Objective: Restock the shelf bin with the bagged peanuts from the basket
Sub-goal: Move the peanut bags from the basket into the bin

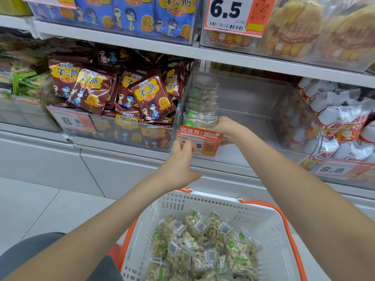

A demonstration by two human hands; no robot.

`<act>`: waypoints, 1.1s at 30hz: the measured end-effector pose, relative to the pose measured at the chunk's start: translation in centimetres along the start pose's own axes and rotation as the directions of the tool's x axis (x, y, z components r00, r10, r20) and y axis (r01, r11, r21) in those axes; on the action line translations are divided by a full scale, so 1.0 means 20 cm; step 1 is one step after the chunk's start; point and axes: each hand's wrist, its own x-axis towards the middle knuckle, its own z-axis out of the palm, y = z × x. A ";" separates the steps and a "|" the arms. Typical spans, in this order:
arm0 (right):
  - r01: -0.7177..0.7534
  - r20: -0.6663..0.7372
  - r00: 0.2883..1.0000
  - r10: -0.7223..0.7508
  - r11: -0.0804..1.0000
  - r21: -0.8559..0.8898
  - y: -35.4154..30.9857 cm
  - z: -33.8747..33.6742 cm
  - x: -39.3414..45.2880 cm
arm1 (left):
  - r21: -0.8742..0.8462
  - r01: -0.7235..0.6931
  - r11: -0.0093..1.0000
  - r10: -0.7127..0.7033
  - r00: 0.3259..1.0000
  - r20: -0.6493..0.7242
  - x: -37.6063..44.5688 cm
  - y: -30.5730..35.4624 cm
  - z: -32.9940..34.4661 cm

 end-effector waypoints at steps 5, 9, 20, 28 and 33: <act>0.208 -0.282 0.941 -0.186 0.977 0.050 0.06 -0.09 -0.10 | 0.033 -0.014 0.999 0.014 1.000 -0.006 0.01 -0.02 0.02; 0.547 -0.564 0.679 -0.469 0.836 -0.036 0.22 -0.10 -0.25 | 0.132 -0.056 0.990 0.047 0.997 0.065 0.00 -0.04 0.08; 0.447 -0.499 0.706 -0.503 0.863 -0.237 1.12 0.43 -0.42 | 0.485 0.084 0.871 -0.318 0.848 0.423 -0.12 -0.45 0.56; 0.160 0.380 0.923 -0.052 0.953 -0.259 1.55 0.91 -0.39 | 0.009 0.719 0.695 -0.623 0.595 0.508 -0.25 -0.89 1.00; 0.129 0.408 0.910 -0.071 0.985 -0.116 1.48 1.18 -0.39 | -0.392 0.920 0.027 -0.593 0.330 0.734 -0.25 -0.89 1.13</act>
